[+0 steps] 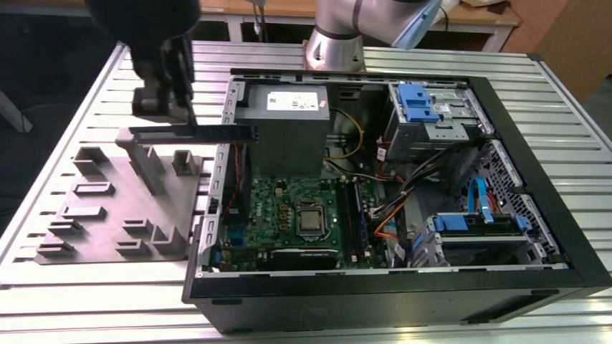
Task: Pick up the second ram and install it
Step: 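Pick up the second ram and move it above second insertion slot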
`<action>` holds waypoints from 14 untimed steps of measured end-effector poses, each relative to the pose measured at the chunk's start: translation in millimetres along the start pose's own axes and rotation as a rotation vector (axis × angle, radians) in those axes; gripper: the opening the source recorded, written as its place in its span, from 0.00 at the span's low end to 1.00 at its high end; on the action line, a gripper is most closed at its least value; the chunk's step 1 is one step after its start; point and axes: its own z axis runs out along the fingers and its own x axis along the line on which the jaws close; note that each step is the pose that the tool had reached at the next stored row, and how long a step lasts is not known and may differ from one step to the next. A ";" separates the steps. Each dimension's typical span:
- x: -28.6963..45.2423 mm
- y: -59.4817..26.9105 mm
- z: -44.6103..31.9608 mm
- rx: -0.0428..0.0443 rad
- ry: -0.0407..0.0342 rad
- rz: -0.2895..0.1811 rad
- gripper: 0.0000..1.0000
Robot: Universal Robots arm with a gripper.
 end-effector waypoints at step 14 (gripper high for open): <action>3.0 -63.2 -2.2 -0.0024 -0.0001 0.000 0.10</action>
